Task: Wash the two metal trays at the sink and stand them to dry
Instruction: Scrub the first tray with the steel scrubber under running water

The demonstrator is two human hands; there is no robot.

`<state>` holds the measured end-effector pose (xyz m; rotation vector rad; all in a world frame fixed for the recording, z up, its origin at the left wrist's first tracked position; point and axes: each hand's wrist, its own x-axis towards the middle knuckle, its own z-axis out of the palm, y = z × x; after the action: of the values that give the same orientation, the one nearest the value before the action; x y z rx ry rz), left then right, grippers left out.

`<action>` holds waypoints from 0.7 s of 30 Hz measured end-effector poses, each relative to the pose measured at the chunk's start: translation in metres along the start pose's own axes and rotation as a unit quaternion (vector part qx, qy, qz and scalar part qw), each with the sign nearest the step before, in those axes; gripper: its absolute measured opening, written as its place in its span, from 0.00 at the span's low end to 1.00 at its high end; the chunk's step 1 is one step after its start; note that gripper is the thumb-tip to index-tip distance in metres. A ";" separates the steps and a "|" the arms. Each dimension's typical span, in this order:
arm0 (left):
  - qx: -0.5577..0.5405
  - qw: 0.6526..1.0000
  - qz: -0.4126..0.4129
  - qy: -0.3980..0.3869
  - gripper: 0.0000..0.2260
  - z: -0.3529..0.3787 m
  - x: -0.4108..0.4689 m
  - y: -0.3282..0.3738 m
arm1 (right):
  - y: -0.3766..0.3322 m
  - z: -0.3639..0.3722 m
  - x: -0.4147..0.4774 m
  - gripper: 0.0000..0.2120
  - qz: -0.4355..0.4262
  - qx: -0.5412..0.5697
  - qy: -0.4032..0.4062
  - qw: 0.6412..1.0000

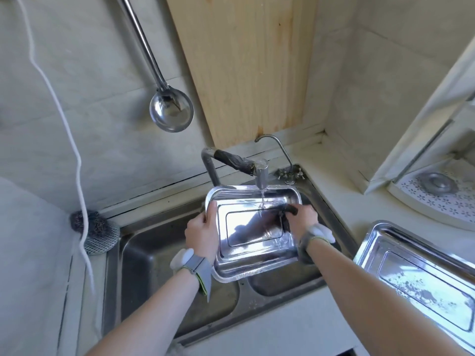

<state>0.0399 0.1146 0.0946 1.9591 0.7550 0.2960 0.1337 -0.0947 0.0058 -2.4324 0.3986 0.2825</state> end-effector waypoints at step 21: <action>-0.005 0.999 -0.034 0.000 0.28 0.019 0.004 0.003 | -0.084 0.007 -0.053 0.10 -0.142 0.154 -0.071 0.975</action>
<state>0.0534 0.1023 0.0875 1.9187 0.8178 0.2588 0.1127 -0.0164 0.0637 -2.1128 0.0239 0.2476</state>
